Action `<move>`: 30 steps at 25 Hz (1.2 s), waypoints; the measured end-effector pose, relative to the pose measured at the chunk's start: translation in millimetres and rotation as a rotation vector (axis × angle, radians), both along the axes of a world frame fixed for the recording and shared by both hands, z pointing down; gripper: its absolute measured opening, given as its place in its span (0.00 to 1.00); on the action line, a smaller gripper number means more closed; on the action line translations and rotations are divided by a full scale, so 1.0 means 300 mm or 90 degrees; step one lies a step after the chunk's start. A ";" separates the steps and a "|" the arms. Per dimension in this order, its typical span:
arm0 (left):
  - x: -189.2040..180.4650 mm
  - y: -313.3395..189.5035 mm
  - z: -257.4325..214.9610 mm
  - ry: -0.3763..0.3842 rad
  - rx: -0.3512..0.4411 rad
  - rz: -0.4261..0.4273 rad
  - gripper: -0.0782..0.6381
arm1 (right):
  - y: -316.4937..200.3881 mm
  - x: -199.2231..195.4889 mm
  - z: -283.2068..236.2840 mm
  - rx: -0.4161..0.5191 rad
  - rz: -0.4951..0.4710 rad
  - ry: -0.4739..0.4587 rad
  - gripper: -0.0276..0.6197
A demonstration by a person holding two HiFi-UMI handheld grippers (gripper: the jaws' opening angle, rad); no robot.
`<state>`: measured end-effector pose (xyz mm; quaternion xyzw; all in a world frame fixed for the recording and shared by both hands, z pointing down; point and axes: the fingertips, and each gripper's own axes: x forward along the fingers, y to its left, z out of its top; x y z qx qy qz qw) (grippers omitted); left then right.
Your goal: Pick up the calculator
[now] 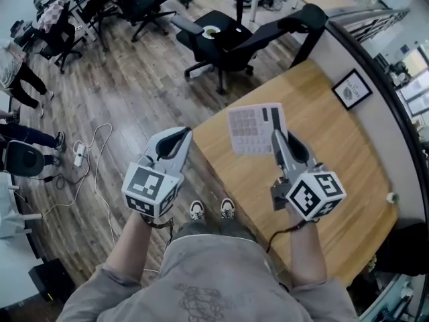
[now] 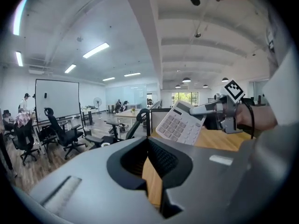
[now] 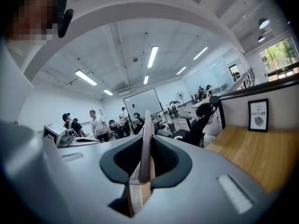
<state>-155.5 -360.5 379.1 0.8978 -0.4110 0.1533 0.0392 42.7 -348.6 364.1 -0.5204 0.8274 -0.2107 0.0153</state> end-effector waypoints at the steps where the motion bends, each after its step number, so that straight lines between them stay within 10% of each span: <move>1: -0.009 0.008 -0.048 0.005 0.020 0.002 0.11 | 0.019 -0.011 -0.045 0.018 -0.001 -0.001 0.14; 11: -0.111 0.097 -0.336 0.031 0.109 0.003 0.11 | 0.183 -0.087 -0.366 0.129 0.015 -0.005 0.14; 30: -0.166 0.171 -0.349 0.023 0.115 0.009 0.11 | 0.288 -0.164 -0.332 0.096 -0.001 -0.028 0.14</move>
